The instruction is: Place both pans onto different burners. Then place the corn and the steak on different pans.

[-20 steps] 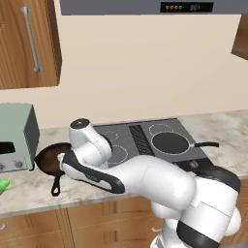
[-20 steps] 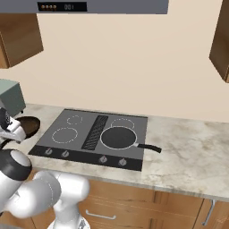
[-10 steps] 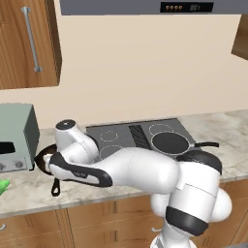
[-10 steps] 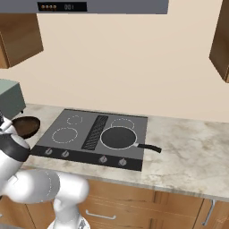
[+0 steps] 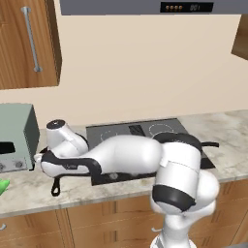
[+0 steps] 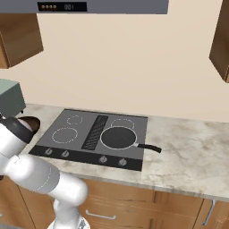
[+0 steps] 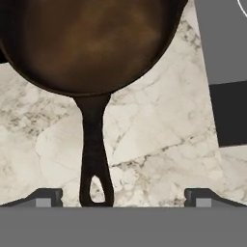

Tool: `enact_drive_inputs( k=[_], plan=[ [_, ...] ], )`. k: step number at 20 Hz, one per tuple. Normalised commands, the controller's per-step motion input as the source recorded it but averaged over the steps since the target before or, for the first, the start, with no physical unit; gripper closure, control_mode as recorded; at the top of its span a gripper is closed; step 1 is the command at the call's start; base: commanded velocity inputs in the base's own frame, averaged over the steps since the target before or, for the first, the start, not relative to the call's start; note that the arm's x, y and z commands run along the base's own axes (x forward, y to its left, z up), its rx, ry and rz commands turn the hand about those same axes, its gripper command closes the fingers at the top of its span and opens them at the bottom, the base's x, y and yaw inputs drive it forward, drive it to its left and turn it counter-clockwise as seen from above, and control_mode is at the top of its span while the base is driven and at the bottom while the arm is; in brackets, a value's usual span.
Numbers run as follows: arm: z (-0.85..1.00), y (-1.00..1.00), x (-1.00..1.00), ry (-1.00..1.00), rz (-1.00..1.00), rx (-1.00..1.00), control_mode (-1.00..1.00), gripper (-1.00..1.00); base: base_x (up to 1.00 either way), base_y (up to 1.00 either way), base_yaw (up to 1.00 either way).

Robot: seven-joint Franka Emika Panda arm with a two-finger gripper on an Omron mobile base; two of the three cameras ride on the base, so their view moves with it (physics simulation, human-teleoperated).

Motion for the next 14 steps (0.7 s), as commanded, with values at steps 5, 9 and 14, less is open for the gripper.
enact_drive_inputs(
  k=[5, 9, 14],
  plan=[
    [-0.19, 0.18, 0.05, 0.0, 0.0, 0.0, -1.0, -1.0, 0.0, 0.0, 0.0],
    [-0.22, 0.02, 0.16, 0.0, 0.0, 0.0, -1.0, -1.0, 0.0, 0.0, 0.0],
    [-0.25, 0.05, 0.16, 0.0, 0.0, 0.0, -1.0, -1.0, 0.0, 0.0, 0.0]
  ],
)
